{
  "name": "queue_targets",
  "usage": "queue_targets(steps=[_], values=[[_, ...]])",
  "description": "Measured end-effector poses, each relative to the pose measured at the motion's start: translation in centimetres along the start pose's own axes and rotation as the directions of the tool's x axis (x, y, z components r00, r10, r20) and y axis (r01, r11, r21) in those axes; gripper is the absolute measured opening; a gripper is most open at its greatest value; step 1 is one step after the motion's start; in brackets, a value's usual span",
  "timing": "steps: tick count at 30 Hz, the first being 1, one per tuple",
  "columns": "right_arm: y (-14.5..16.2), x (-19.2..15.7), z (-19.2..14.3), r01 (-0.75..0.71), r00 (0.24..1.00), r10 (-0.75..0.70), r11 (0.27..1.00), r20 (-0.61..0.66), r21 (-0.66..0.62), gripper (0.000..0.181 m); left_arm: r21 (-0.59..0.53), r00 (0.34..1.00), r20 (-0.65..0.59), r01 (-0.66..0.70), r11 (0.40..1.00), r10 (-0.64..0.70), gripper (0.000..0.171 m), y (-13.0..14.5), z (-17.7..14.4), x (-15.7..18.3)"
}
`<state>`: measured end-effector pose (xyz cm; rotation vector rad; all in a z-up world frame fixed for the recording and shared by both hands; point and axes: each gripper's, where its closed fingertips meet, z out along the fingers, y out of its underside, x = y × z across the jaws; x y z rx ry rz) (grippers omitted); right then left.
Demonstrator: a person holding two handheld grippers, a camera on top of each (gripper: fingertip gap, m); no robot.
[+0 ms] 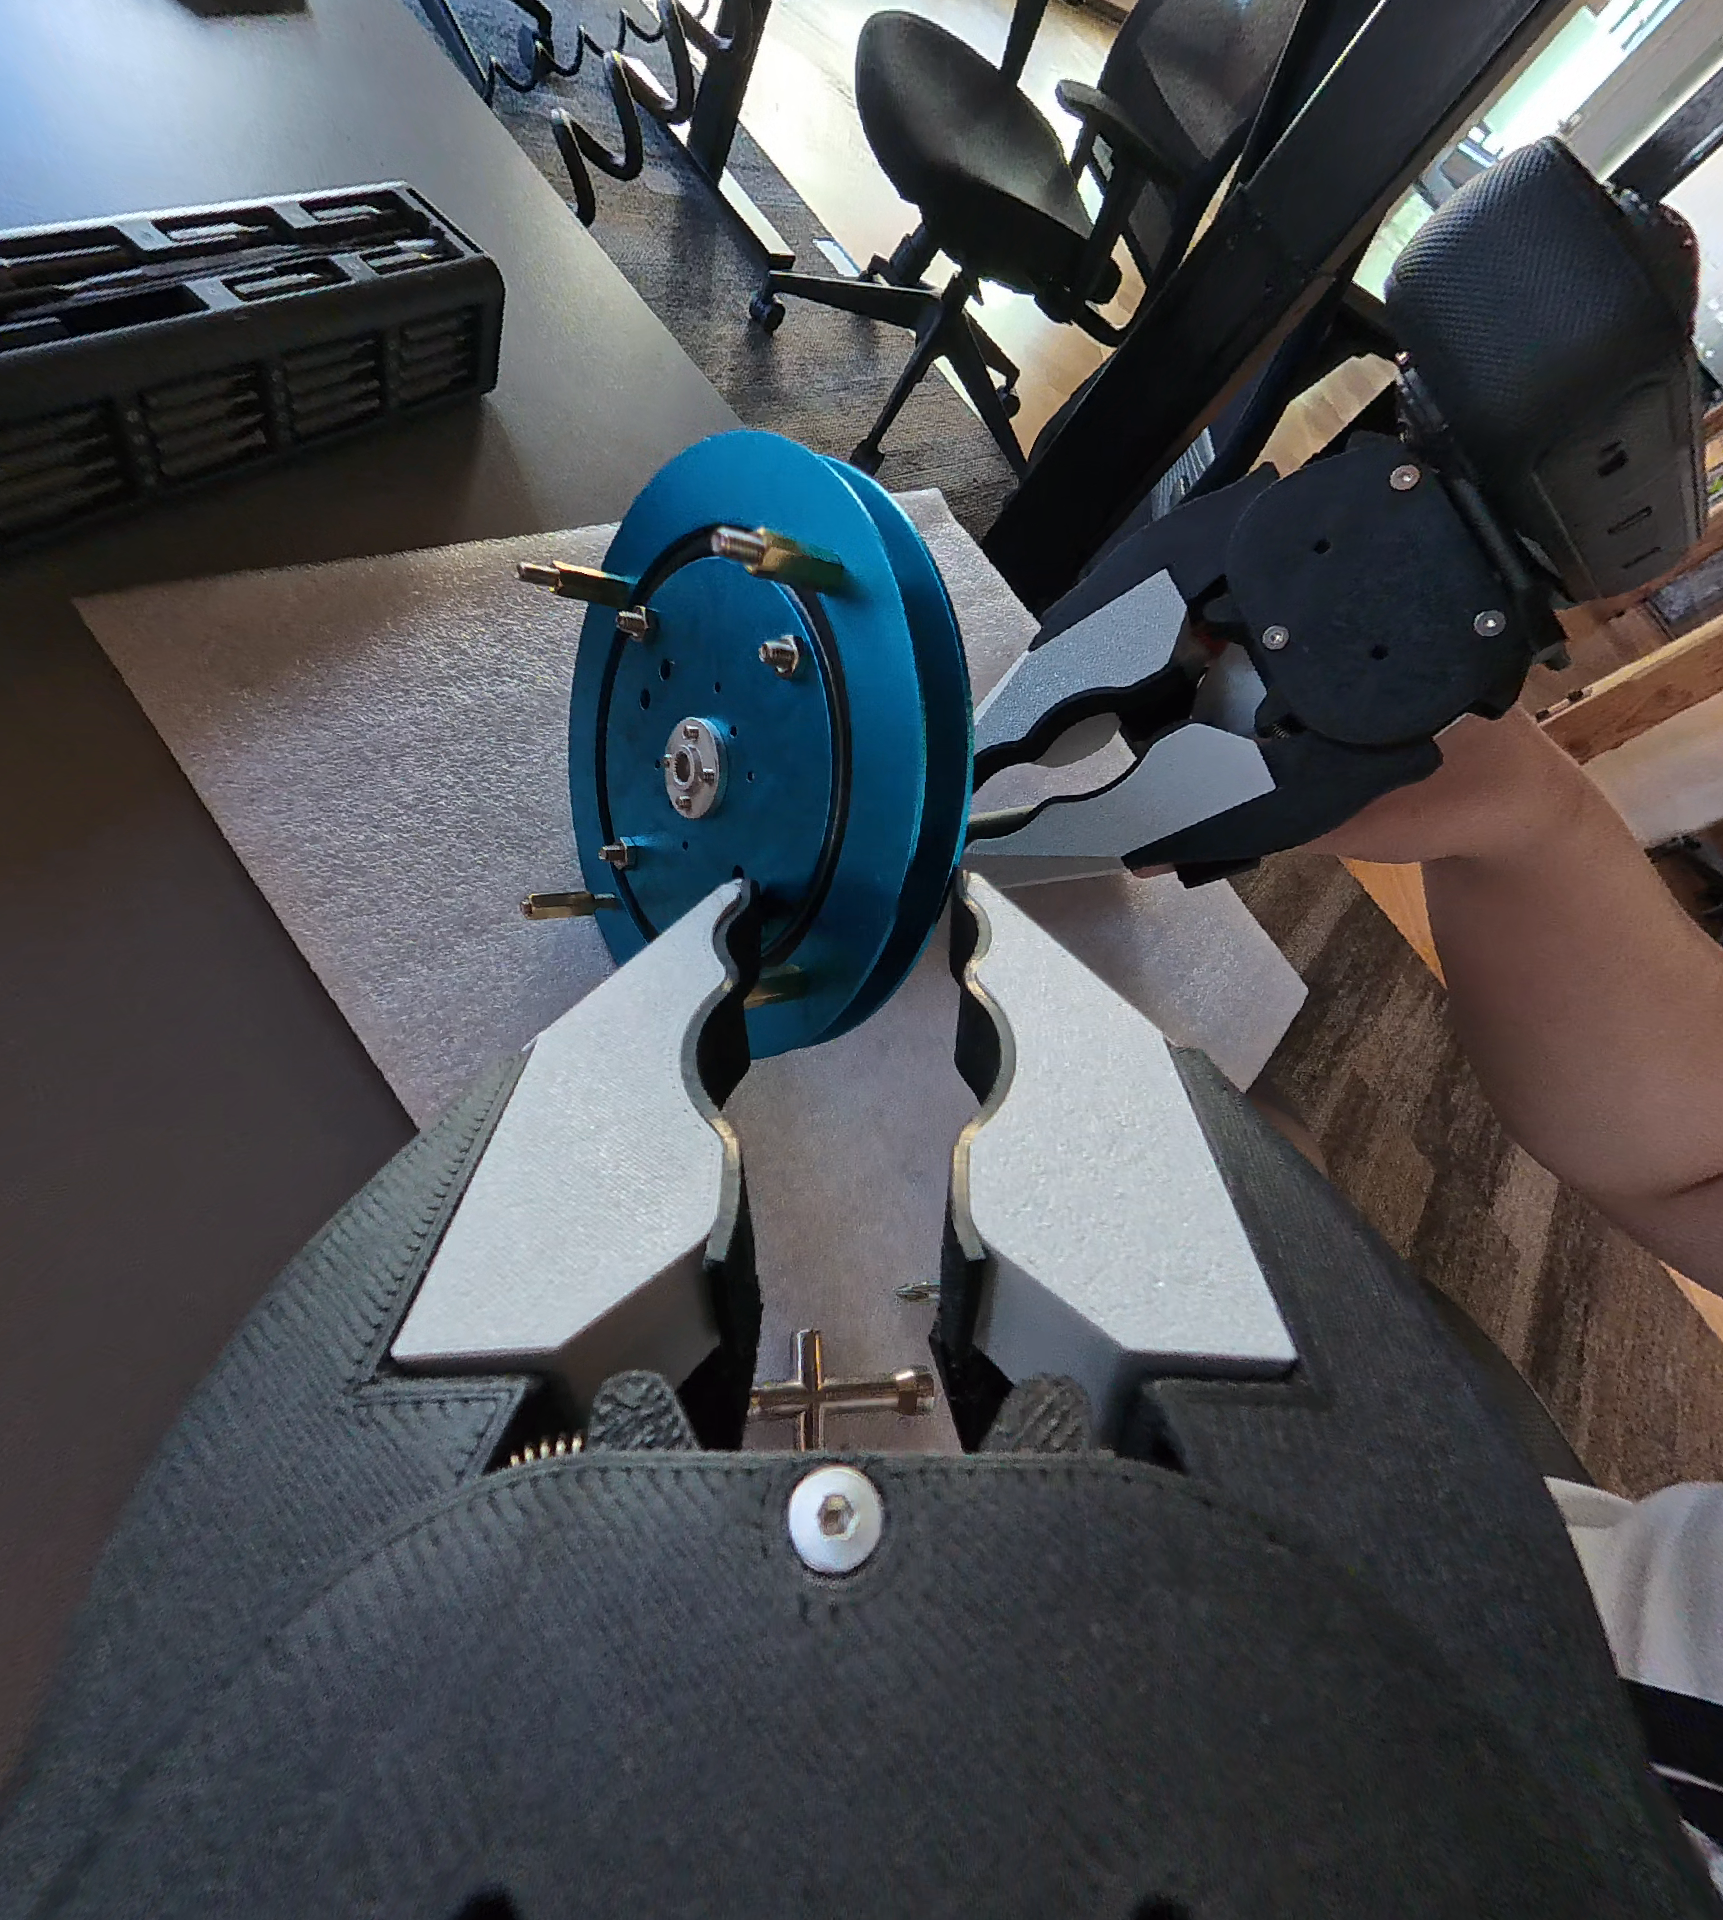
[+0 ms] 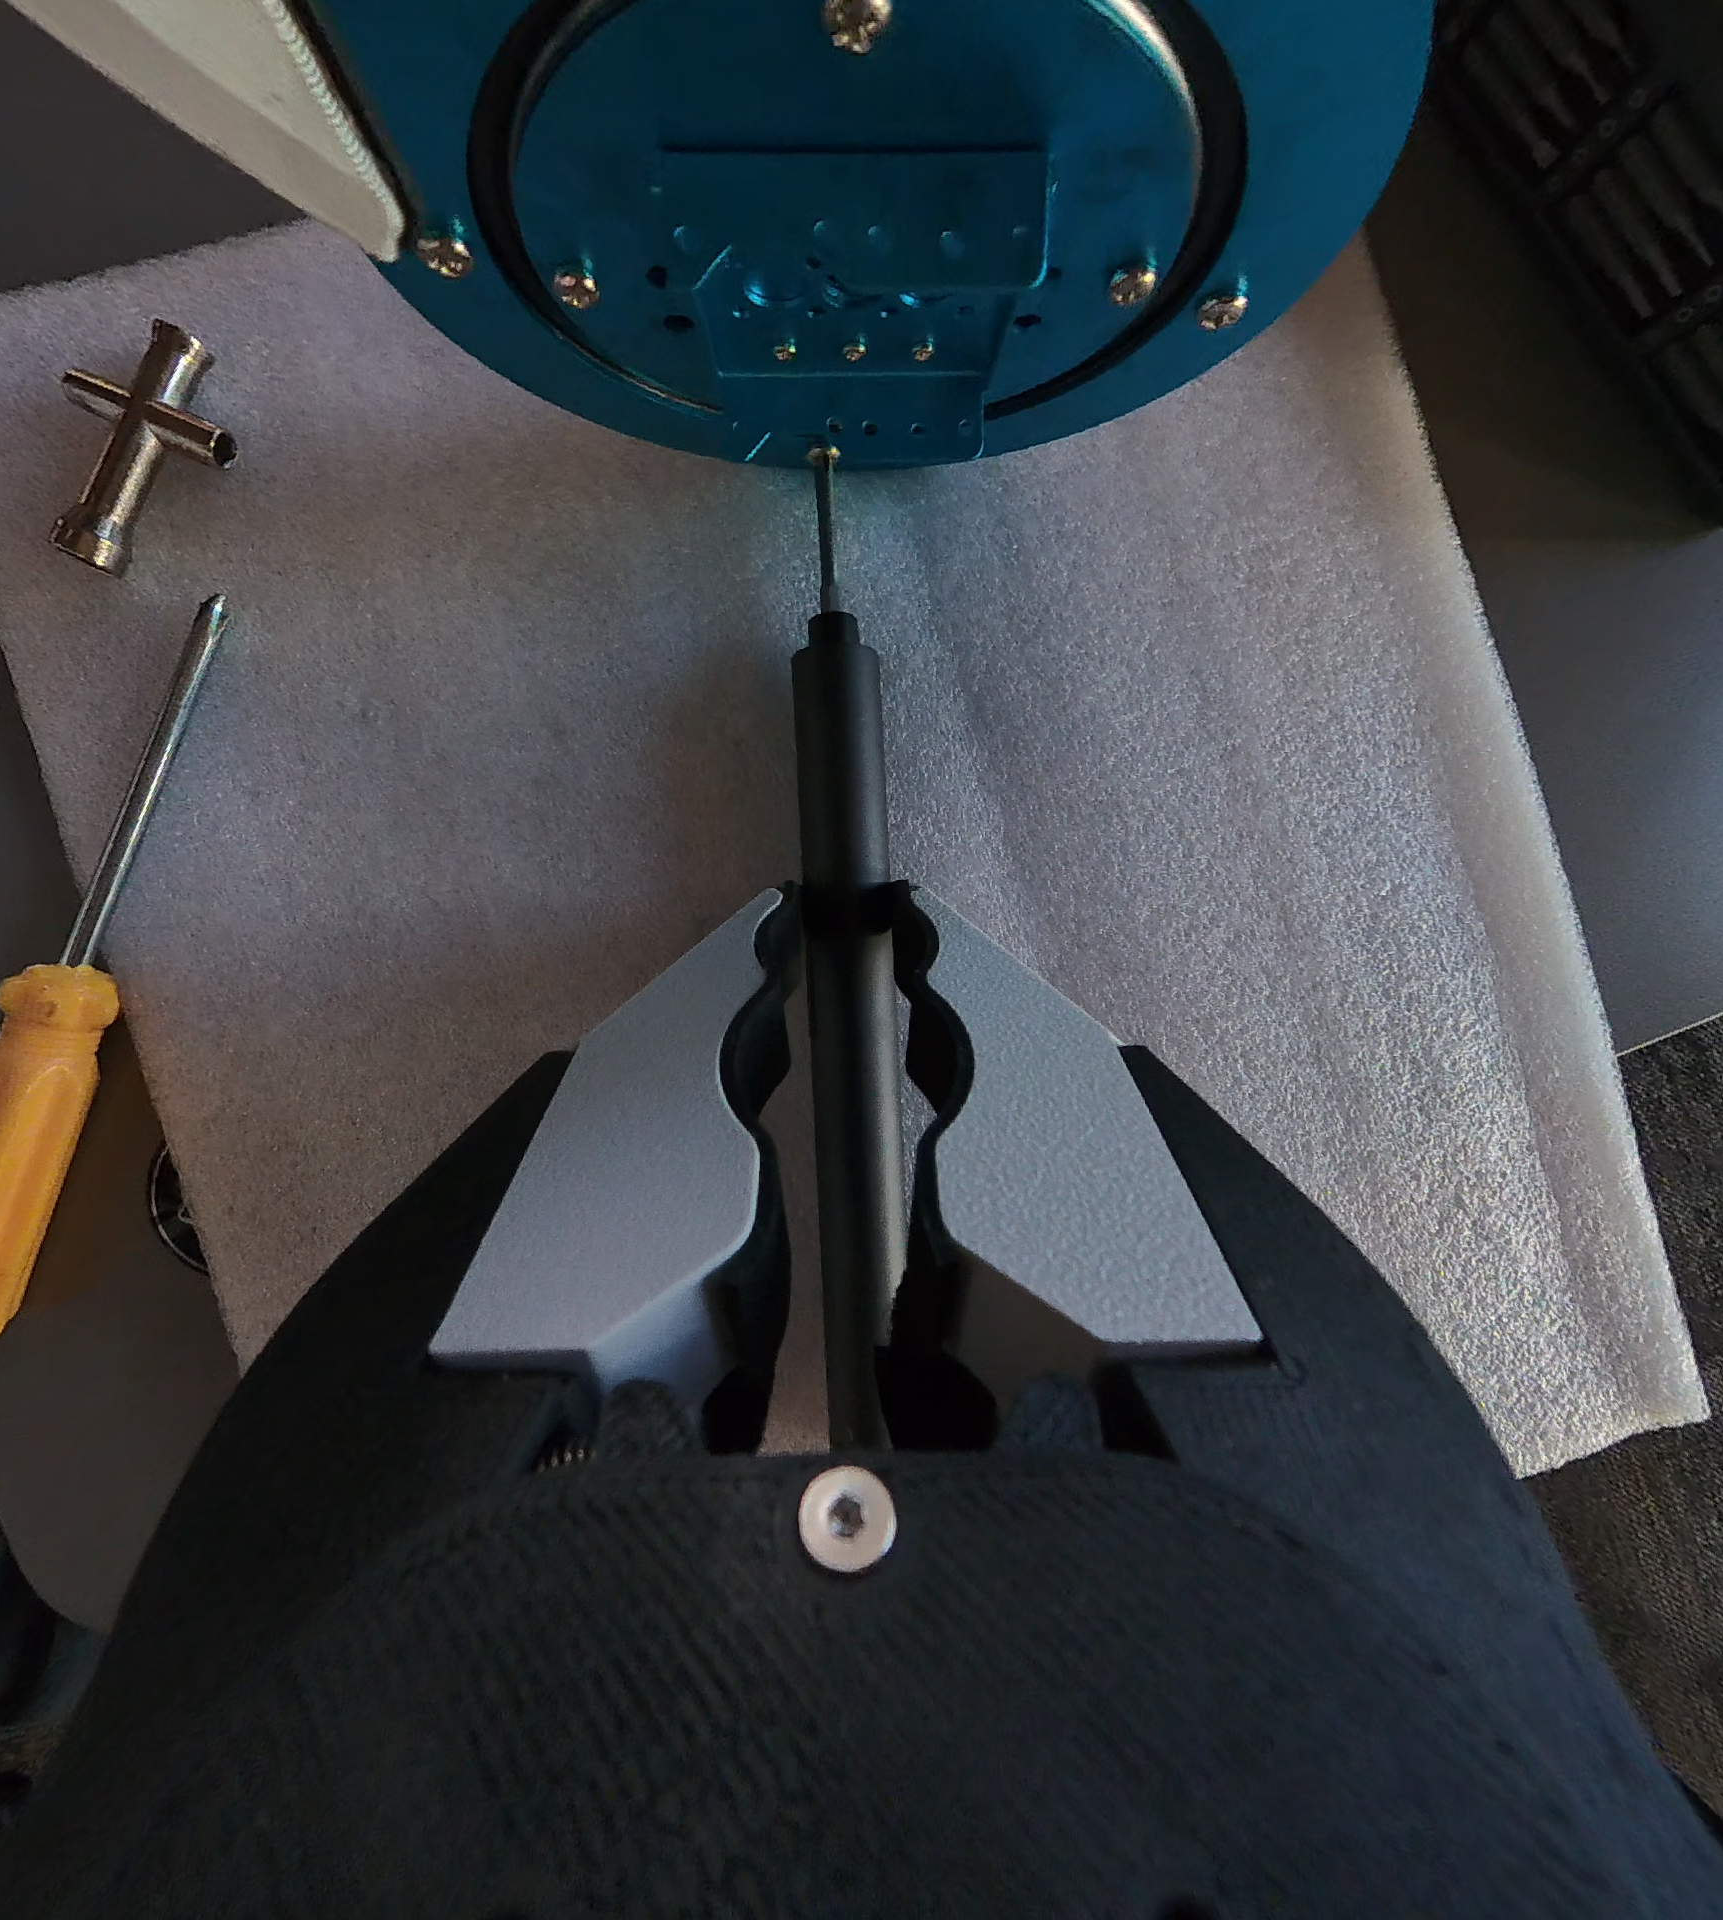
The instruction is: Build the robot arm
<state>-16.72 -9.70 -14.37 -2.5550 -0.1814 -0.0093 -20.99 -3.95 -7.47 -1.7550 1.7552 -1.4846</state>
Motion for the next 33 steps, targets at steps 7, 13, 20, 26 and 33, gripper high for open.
queue_targets(steps=[7, 13, 20, 26, 33], values=[[0.0, 0.0, 0.0, -0.009, 1.000, 0.009, 1.000, 0.004, -0.001, 0.015, 0.005, 1.000, -0.013, -0.001, 1.000, 0.002, 0.035, 0.1, -0.2, 0.1], [0.0, 0.0, 0.1, -0.009, 1.000, 0.009, 1.000, 0.001, -0.006, 0.015, 0.006, 1.000, -0.018, -0.015, 1.000, 0.015, 0.034, 0.1, -0.5, 0.3], [0.0, 0.0, 0.1, 0.007, 1.000, -0.008, 1.000, -0.011, -0.020, 0.015, 0.008, 1.000, -0.023, -0.011, 1.000, 0.011, 0.032, 0.3, -0.6, 0.3], [0.1, 0.0, 0.4, 0.030, 0.999, -0.030, 0.999, -0.017, -0.027, 0.018, 0.021, 1.000, -0.022, -0.017, 1.000, 0.017, 0.030, 0.1, -0.8, 0.2], [-1.3, -0.4, 0.0, 0.031, 0.999, -0.032, 0.999, 0.011, 0.035, 0.031, 0.024, 0.999, -0.031, -0.007, 1.000, 0.008, 0.030, 0.0, -0.6, 0.2]])
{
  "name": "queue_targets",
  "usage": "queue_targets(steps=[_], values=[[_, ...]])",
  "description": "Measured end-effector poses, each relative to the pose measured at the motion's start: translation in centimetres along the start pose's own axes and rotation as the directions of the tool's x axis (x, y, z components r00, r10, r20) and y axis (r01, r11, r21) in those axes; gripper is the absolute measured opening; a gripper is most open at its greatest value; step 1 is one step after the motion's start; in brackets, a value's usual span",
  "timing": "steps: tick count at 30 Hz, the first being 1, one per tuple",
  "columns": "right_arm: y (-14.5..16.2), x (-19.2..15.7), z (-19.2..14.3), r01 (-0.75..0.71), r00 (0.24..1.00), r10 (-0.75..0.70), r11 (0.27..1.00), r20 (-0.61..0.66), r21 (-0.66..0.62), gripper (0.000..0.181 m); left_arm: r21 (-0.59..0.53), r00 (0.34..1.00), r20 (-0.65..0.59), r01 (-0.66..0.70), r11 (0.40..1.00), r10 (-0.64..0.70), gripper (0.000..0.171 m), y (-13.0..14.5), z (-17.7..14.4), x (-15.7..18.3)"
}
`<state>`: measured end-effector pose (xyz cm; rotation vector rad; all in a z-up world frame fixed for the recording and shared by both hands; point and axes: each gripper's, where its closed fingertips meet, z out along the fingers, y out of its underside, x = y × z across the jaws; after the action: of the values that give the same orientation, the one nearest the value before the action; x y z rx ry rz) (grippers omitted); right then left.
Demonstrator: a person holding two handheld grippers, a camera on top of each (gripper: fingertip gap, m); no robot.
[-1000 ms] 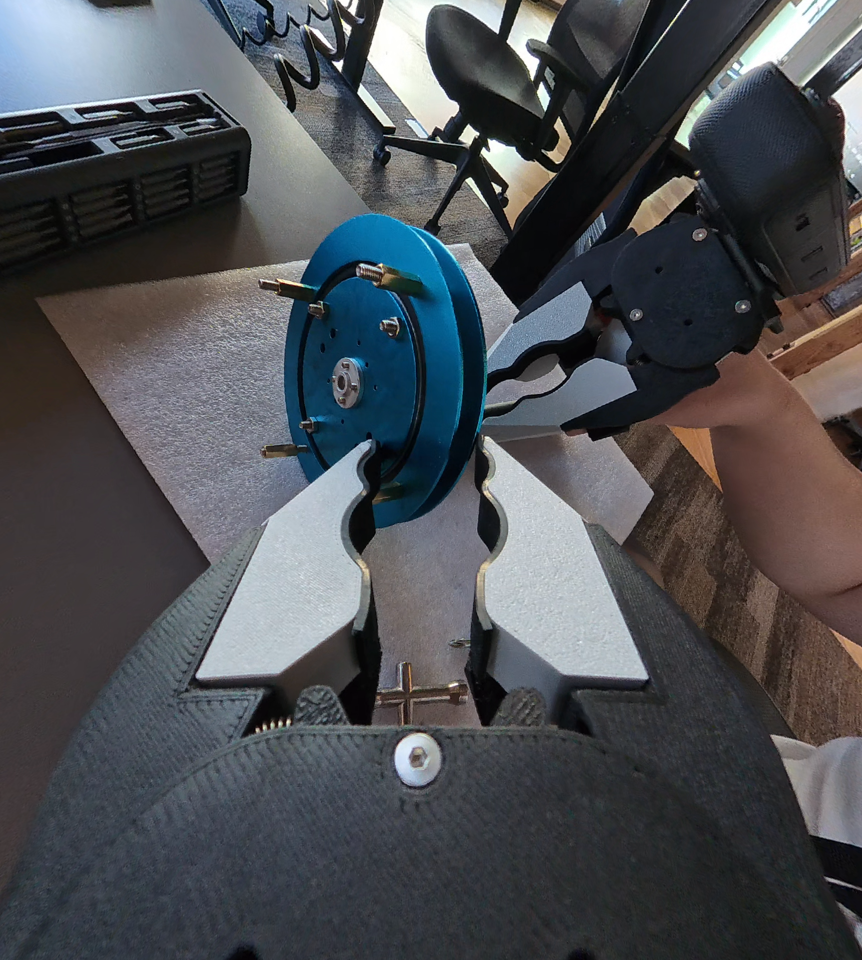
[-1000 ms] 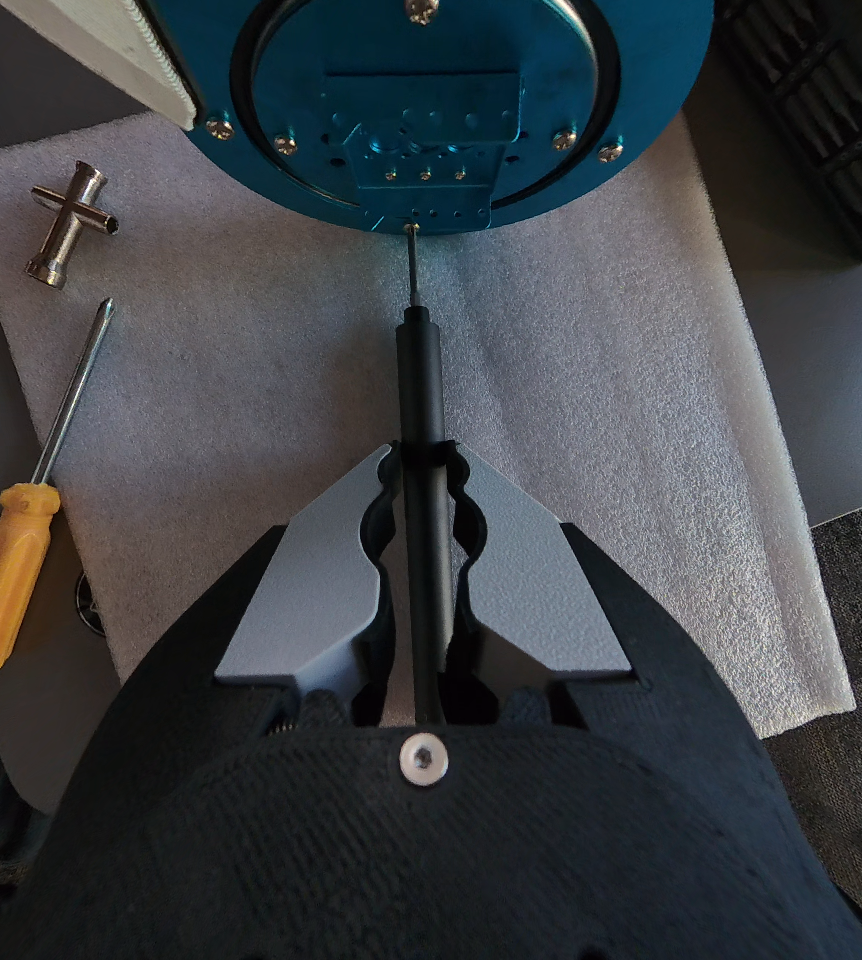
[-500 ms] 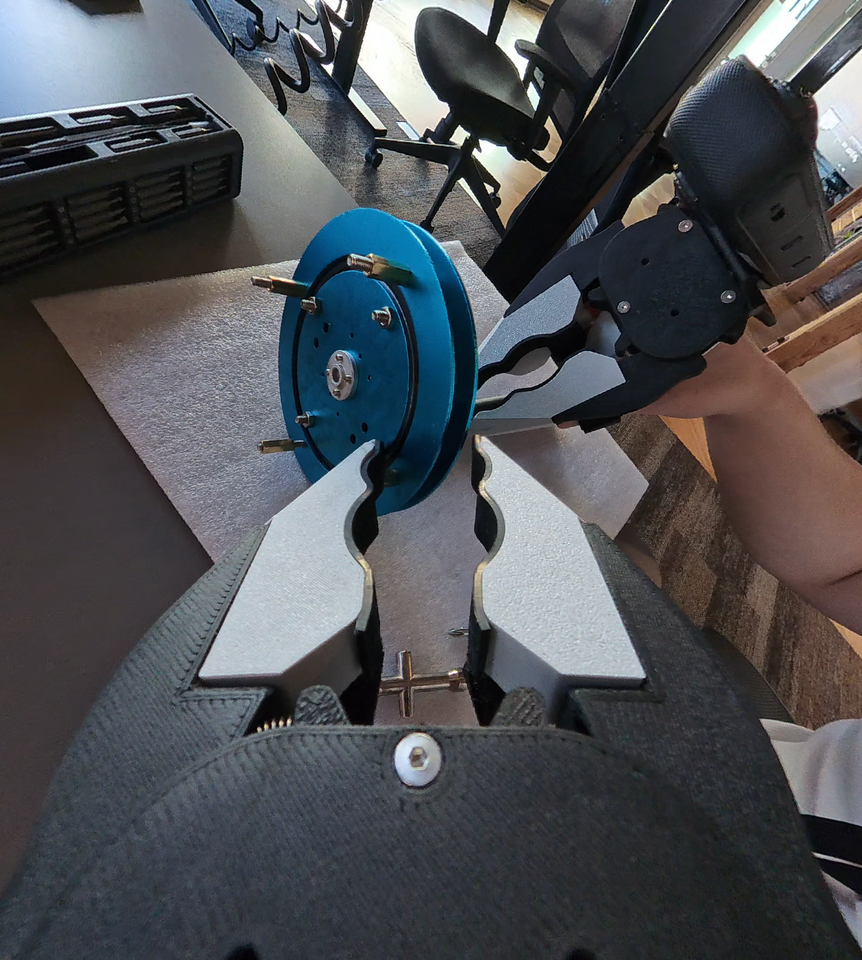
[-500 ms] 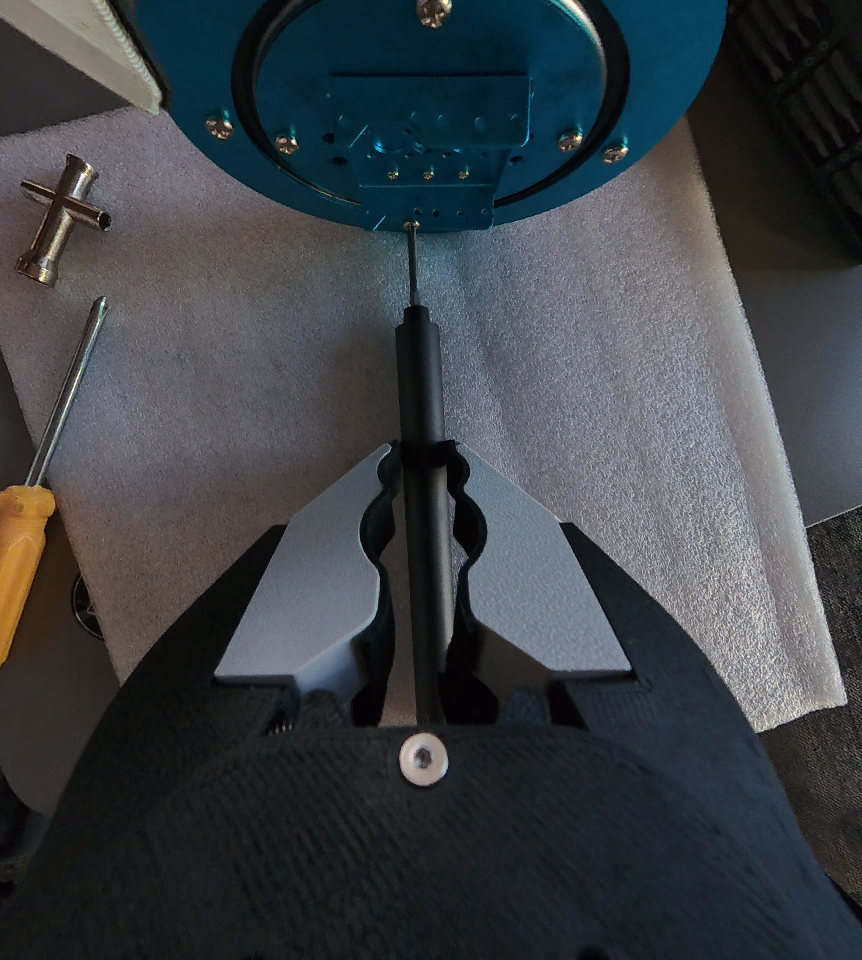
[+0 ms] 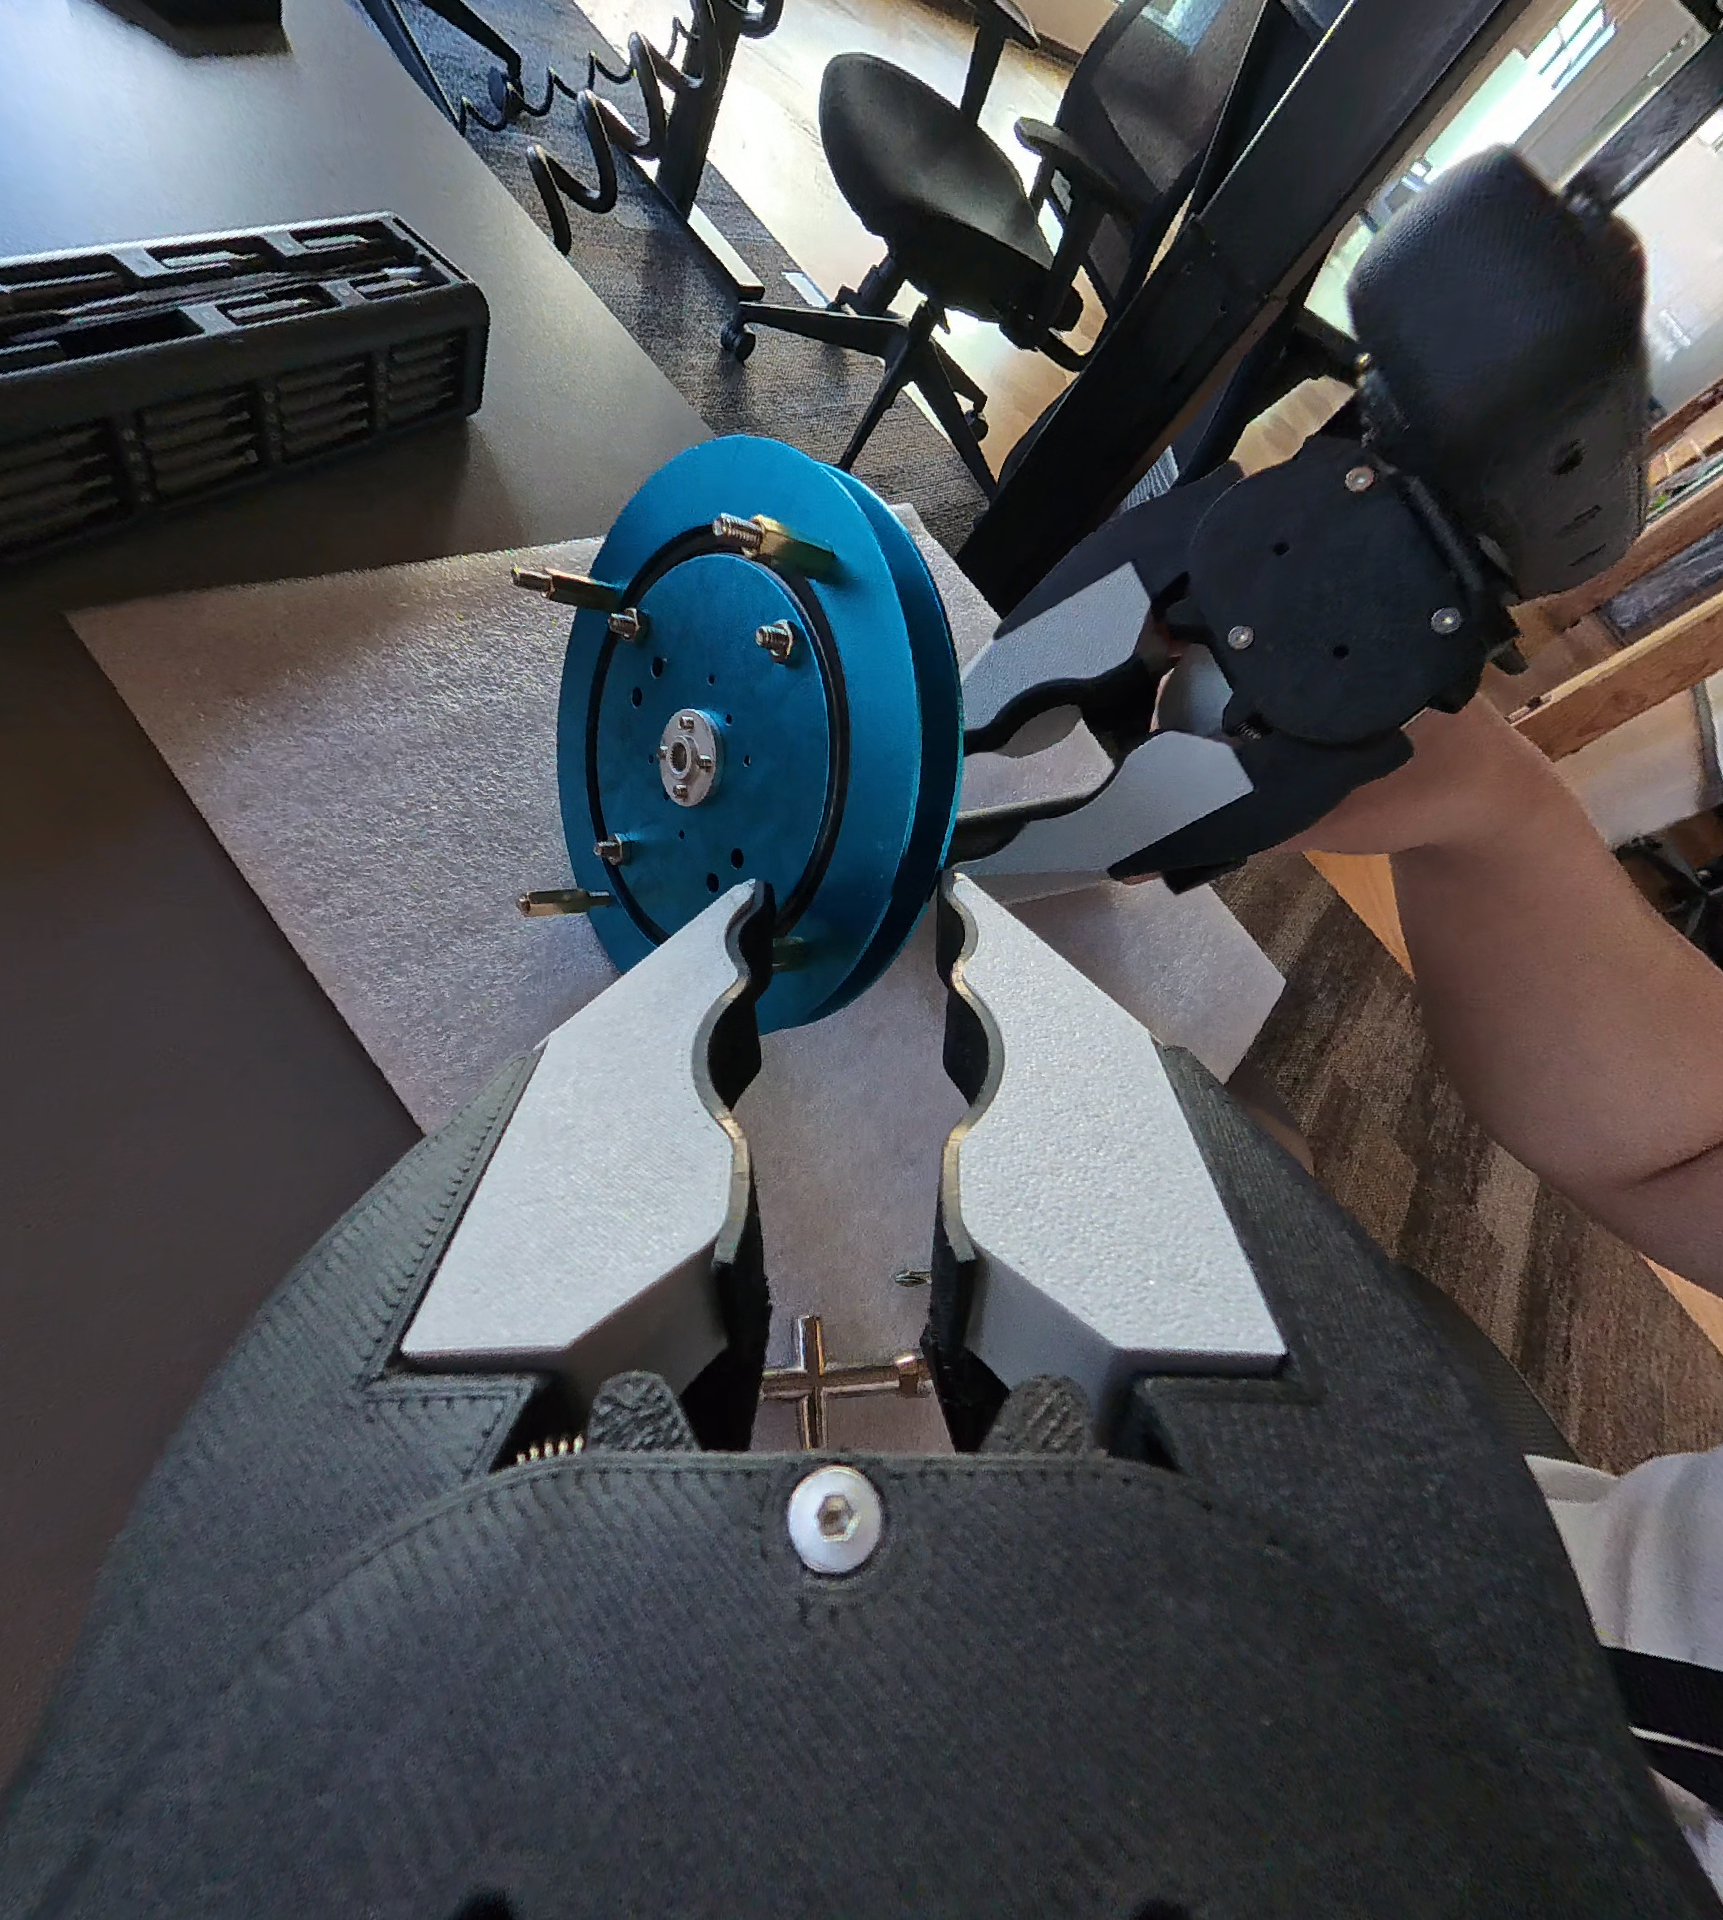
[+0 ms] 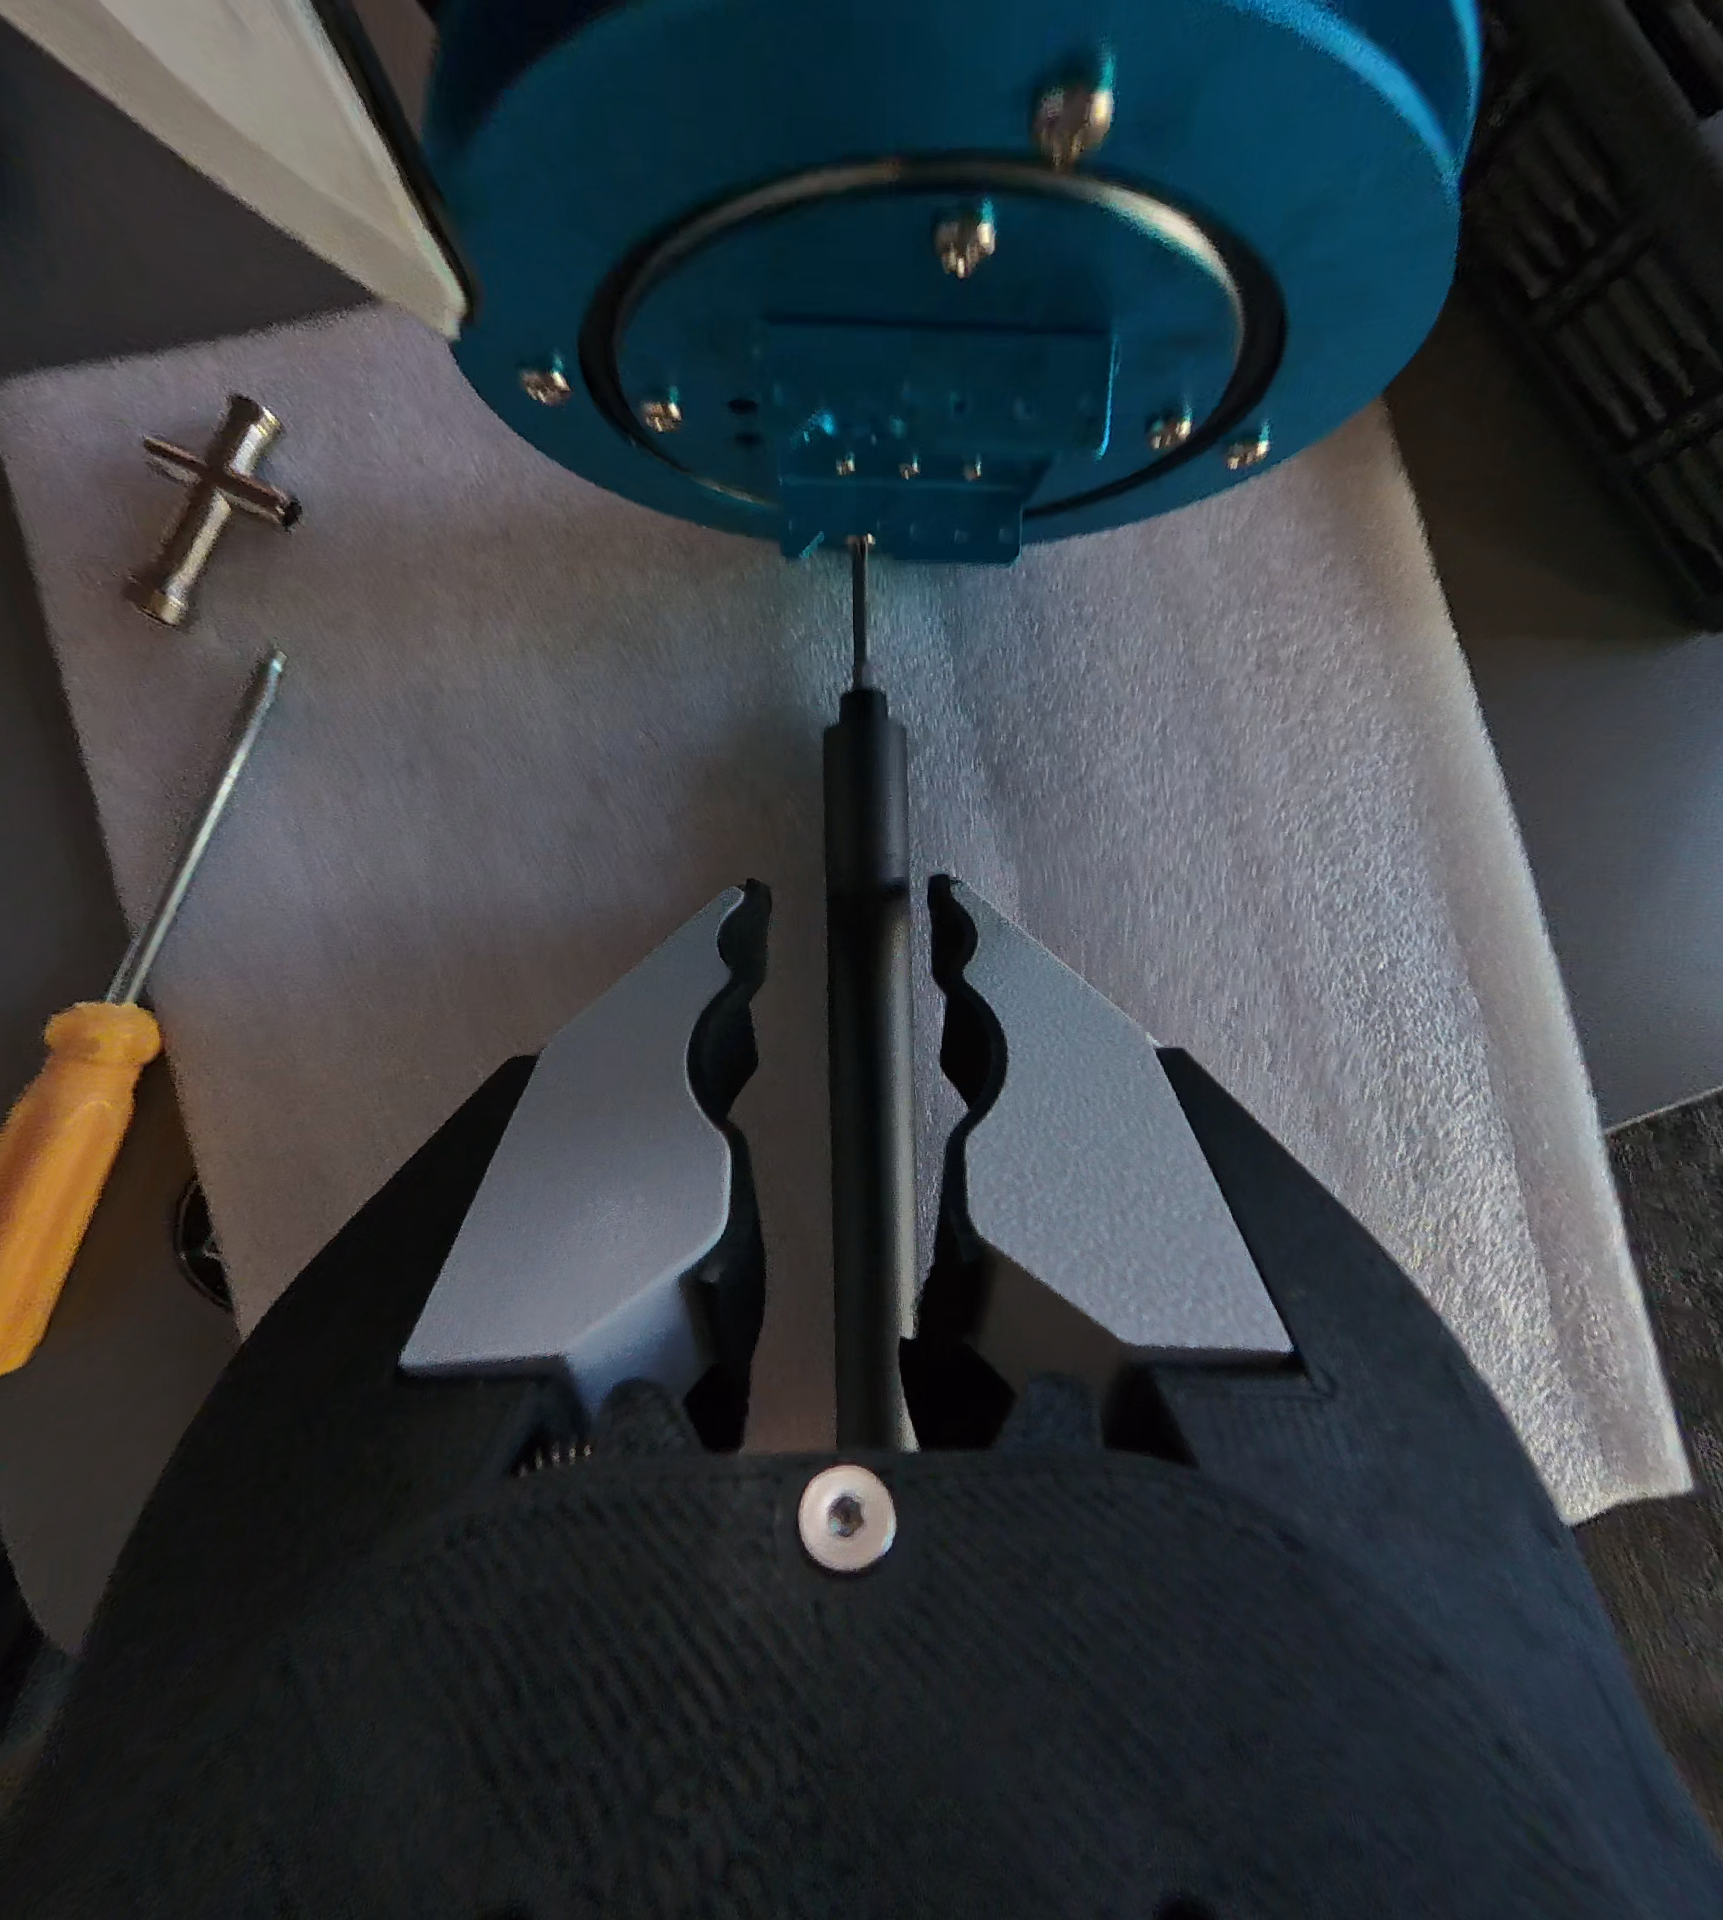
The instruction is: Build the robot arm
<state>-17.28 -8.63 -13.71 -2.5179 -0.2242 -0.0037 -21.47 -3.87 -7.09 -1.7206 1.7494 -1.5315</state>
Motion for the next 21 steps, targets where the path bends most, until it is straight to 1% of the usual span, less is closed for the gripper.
queue_targets(steps=[2, 5, 8, 12, 14, 17, 19, 21], values=[[-1.3, 0.3, -0.5, 0.011, 1.000, -0.010, 0.999, -0.016, 0.047, 0.031, -0.001, 1.000, -0.005, 0.004, 1.000, -0.004, 0.029, 0.0, 0.0, 0.0], [-4.5, 0.8, -1.9, 0.023, 0.999, -0.015, 0.985, -0.044, 0.172, 0.040, 0.005, 1.000, -0.007, 0.011, 1.000, -0.011, 0.029, -0.1, 0.0, 0.0], [-7.2, 1.7, -3.7, 0.017, 0.998, 0.002, 0.961, -0.069, 0.277, 0.041, 0.005, 1.000, -0.011, 0.016, 1.000, -0.016, 0.029, -0.1, 0.0, 0.0], [-9.9, 2.6, -6.1, 0.079, 0.992, -0.036, 0.922, -0.118, 0.380, 0.041, 0.006, 1.000, -0.014, 0.021, 1.000, -0.021, 0.029, -0.1, 0.0, 0.0], [-10.6, 2.5, -6.4, 0.072, 0.995, -0.040, 0.917, -0.089, 0.393, 0.041, 0.008, 1.000, -0.016, 0.024, 1.000, -0.024, 0.029, -0.1, -0.1, -0.1], [-11.5, 2.2, -6.2, -0.036, 0.999, 0.029, 0.907, 0.023, 0.419, 0.038, 0.017, 0.999, -0.022, 0.032, 0.999, -0.031, 0.029, -0.2, -0.1, -0.2], [-11.3, 2.0, -5.4, -0.083, 0.995, 0.059, 0.921, 0.075, 0.380, 0.037, 0.023, 0.999, -0.027, 0.037, 0.999, -0.037, 0.029, -0.2, -0.1, -0.2], [-11.0, 2.0, -4.6, -0.085, 0.995, 0.065, 0.936, 0.069, 0.341, 0.034, 0.026, 0.999, -0.032, 0.041, 0.999, -0.040, 0.029, -0.2, -0.1, -0.2]])
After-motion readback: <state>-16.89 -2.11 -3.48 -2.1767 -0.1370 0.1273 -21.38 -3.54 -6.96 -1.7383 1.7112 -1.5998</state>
